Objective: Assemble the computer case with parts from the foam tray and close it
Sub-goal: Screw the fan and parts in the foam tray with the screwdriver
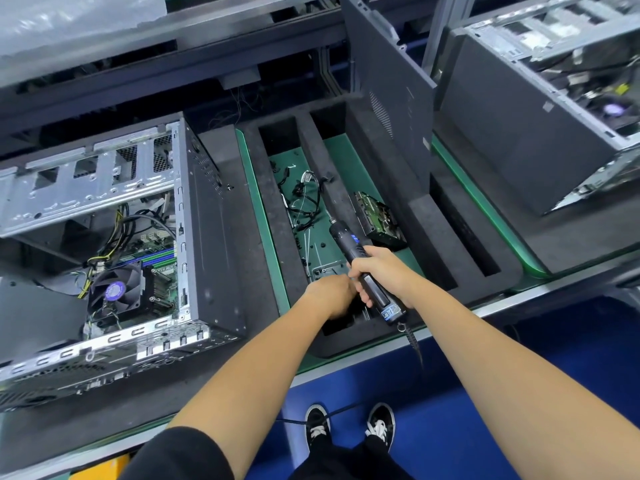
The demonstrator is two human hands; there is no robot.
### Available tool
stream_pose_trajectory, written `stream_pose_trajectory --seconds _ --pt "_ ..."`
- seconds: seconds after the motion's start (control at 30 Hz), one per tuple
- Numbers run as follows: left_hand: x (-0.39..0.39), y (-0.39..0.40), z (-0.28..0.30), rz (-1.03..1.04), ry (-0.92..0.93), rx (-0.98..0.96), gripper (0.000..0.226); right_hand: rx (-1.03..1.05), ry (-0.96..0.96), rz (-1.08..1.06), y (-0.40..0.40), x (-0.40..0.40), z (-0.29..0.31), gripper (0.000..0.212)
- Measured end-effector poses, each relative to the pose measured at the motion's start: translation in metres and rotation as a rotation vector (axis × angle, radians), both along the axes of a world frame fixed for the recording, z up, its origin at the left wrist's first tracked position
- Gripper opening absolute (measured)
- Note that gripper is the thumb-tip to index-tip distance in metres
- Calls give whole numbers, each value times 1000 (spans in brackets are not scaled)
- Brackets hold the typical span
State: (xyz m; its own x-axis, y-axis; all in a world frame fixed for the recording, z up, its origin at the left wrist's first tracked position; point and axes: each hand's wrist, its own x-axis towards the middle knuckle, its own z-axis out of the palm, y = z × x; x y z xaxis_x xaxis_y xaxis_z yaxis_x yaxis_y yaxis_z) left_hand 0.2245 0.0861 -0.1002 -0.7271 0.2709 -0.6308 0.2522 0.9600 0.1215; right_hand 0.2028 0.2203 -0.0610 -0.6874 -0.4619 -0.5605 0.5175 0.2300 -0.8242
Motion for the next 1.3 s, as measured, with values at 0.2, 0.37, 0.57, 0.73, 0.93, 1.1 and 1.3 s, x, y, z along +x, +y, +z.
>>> stream_pose_trajectory --seconds 0.2,0.37,0.57,0.73,0.93,1.1,1.3 --pt "-3 -1 -4 162 49 34 28 -13 -10 19 1 -2 0 17" --pt "-3 1 -7 184 57 10 28 -10 -14 31 1 -2 -2 16" --pt "-4 2 -2 131 138 -31 25 0 -30 21 -1 -1 -1 19" --pt "-14 -2 15 183 253 -29 26 44 18 -22 -14 -7 10 18" --pt "-87 -30 57 549 459 202 20 2 74 -55 -37 -48 42 15" --pt "-147 -63 83 628 577 294 17 0 89 -97 -63 -87 59 14" --pt "-193 -95 76 707 575 347 13 -24 56 -131 -99 -127 64 15"
